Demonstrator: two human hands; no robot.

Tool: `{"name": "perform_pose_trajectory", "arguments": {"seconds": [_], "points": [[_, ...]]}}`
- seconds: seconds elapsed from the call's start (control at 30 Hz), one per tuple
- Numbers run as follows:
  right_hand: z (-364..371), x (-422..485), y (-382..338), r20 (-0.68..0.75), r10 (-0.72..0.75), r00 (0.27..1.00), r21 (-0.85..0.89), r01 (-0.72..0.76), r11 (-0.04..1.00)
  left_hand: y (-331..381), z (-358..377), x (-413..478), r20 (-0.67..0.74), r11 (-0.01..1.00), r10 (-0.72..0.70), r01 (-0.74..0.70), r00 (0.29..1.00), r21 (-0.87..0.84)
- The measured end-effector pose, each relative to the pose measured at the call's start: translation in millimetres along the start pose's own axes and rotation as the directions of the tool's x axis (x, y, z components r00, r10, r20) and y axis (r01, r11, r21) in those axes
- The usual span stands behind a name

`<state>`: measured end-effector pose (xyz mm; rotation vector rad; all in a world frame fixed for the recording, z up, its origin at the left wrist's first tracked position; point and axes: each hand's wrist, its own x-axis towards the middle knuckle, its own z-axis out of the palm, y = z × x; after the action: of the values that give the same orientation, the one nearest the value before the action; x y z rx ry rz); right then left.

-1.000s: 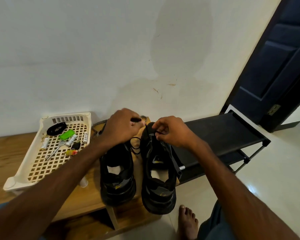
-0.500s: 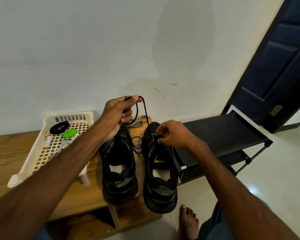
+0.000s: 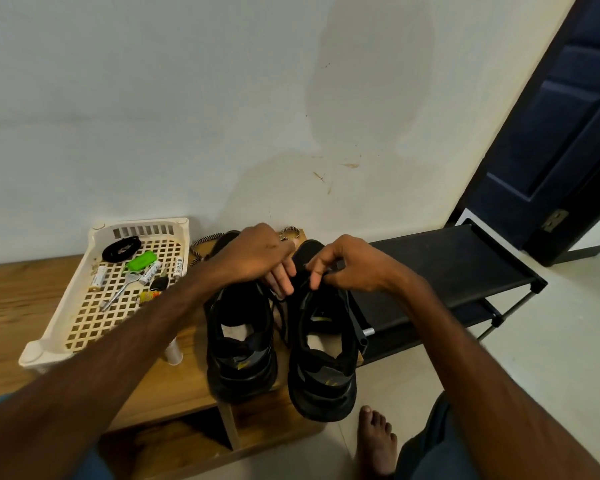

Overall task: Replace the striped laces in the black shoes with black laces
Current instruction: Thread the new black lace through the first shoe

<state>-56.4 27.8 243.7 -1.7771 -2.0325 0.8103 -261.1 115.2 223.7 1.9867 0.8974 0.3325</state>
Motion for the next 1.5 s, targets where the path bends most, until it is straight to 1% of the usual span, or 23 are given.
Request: {"name": "perform_pose_trajectory", "arguments": {"seconds": [0.03,0.1,0.13,0.2,0.3,0.57,0.67,0.73,0.8,0.87,0.93,0.97,1.03,1.07,1.1,1.13,1.17,1.2,1.27,1.33,1.37,1.43,1.5], "points": [[0.2,-0.3,0.2,-0.024,0.025,0.999,0.006,-0.025,1.000,-2.8,5.5,0.9,-0.057,0.999,0.004,-0.001,0.998,0.046],[-0.3,0.3,2.0,-0.091,0.087,0.992,0.004,-0.087,0.996,-7.1,16.2,5.1,-0.197,0.974,0.057,-0.011,0.979,0.226],[-0.9,0.7,3.2,-0.124,0.107,0.986,-0.003,-0.108,0.994,-7.5,20.3,6.9,-0.231,0.945,0.083,-0.003,0.970,0.328],[-2.2,1.0,4.7,-0.182,0.128,0.975,-0.005,-0.131,0.991,-8.4,27.7,11.3,-0.208,0.891,0.077,0.026,0.975,0.452],[-2.6,0.7,4.5,-0.222,0.149,0.964,0.007,-0.151,0.989,-11.6,32.9,17.6,-0.169,0.889,0.025,0.055,0.985,0.455],[-3.0,0.5,3.7,-0.179,0.165,0.970,0.039,-0.161,0.986,-17.1,29.0,18.2,-0.039,0.919,-0.048,0.060,0.998,0.389],[-1.5,0.8,3.0,-0.151,0.178,0.972,0.040,-0.174,0.984,-16.4,29.9,16.2,-0.027,0.917,-0.085,0.089,0.996,0.390],[-0.9,0.5,3.3,-0.143,0.186,0.972,0.039,-0.182,0.983,-15.2,32.9,14.9,-0.041,0.885,-0.070,0.081,0.997,0.458],[-0.5,0.1,4.4,-0.164,0.187,0.968,0.031,-0.185,0.982,-14.2,37.0,13.8,-0.082,0.843,-0.036,0.074,0.996,0.533],[-1.4,1.1,6.1,-0.214,0.195,0.957,0.043,-0.190,0.981,-13.3,38.2,13.4,-0.115,0.833,-0.012,0.074,0.993,0.549],[-2.2,2.0,7.6,-0.262,0.201,0.944,0.056,-0.193,0.980,-10.5,35.7,14.2,-0.155,0.880,-0.011,0.083,0.988,0.467],[-2.4,2.5,7.9,-0.284,0.201,0.937,0.056,-0.194,0.979,-8.1,33.1,15.3,-0.190,0.921,-0.016,0.089,0.982,0.378],[-2.8,2.8,8.5,-0.324,0.191,0.926,0.091,-0.170,0.981,-0.6,23.8,17.6,-0.275,0.992,-0.056,0.086,0.960,0.097],[-3.3,3.1,8.5,-0.335,0.176,0.926,0.145,-0.134,0.980,4.5,17.0,17.4,-0.296,0.994,-0.088,0.063,0.951,-0.094],[-4.2,3.0,7.7,-0.330,0.153,0.932,0.219,-0.082,0.972,10.8,9.9,16.0,-0.288,0.954,-0.111,0.021,0.951,-0.298],[-5.2,3.2,6.0,-0.307,0.119,0.944,0.303,-0.022,0.953,17.5,3.2,13.3,-0.260,0.873,-0.106,-0.035,0.960,-0.487],[-6.3,3.6,4.0,-0.274,0.074,0.959,0.385,0.039,0.922,23.4,-2.5,10.3,-0.233,0.772,-0.071,-0.095,0.970,-0.629],[-6.9,4.1,1.7,-0.240,0.019,0.971,0.460,0.096,0.883,28.7,-7.1,7.2,-0.216,0.676,-0.025,-0.143,0.976,-0.723],[-5.8,5.5,-3.1,-0.178,-0.087,0.980,0.578,0.176,0.797,35.9,-11.3,2.6,-0.193,0.543,0.053,-0.190,0.980,-0.818],[-3.2,7.7,-6.6,-0.109,-0.151,0.982,0.644,0.186,0.742,40.1,-11.6,1.3,-0.186,0.516,0.099,-0.210,0.978,-0.830],[-2.0,8.3,-7.3,-0.090,-0.156,0.984,0.667,0.176,0.724,40.8,-11.8,1.4,-0.194,0.523,0.106,-0.220,0.975,-0.823],[-1.5,8.5,-7.0,-0.114,-0.120,0.986,0.717,0.165,0.677,40.0,-15.4,2.5,-0.233,0.511,0.074,-0.238,0.970,-0.826],[-4.8,7.7,-4.7,-0.166,-0.075,0.983,0.770,0.177,0.613,35.4,-22.7,3.1,-0.299,0.450,0.000,-0.267,0.954,-0.852]]}}
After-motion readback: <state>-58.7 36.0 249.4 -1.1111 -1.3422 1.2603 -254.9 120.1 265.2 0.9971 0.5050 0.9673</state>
